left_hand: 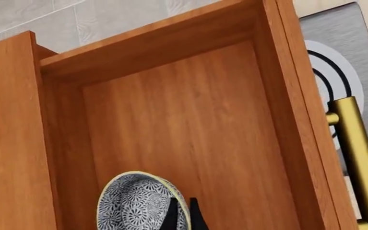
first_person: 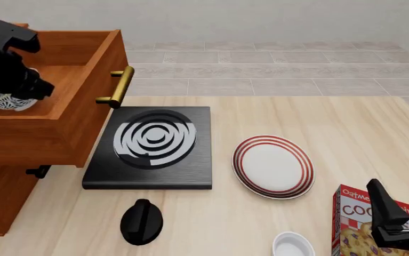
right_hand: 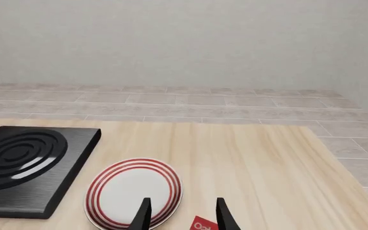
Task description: Pick the akita bowl in the top layer of the wooden cabinet and place it on the plate.
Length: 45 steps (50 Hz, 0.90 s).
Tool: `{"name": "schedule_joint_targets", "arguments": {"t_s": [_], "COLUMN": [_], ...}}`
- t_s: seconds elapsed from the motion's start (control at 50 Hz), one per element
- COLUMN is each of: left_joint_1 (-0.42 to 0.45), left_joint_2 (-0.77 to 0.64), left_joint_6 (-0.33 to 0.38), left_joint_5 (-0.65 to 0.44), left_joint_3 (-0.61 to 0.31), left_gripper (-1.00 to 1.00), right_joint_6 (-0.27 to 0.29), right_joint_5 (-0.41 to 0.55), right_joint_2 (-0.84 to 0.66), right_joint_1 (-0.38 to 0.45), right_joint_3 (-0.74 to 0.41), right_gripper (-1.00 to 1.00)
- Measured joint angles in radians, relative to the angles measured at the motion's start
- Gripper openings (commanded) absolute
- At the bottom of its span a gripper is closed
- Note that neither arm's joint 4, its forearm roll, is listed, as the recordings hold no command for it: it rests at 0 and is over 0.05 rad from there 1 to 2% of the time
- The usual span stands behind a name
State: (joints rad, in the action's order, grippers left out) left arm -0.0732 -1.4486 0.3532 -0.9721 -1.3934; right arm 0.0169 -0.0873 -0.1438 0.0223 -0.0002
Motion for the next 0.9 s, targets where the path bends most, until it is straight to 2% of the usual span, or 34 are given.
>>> {"name": "schedule_joint_targets", "arguments": {"t_s": [0.9], "left_joint_1": [0.110], "left_joint_2": [0.017], "left_joint_6": [-0.065], "left_joint_5": [-0.036], "left_joint_3": [-0.120], "left_gripper": [-1.00], "right_joint_6": [-0.003], "right_joint_5": [0.006], "right_joint_2": [0.008], "right_joint_1": [0.000], "right_joint_3": [0.000], "right_gripper": [1.00]}}
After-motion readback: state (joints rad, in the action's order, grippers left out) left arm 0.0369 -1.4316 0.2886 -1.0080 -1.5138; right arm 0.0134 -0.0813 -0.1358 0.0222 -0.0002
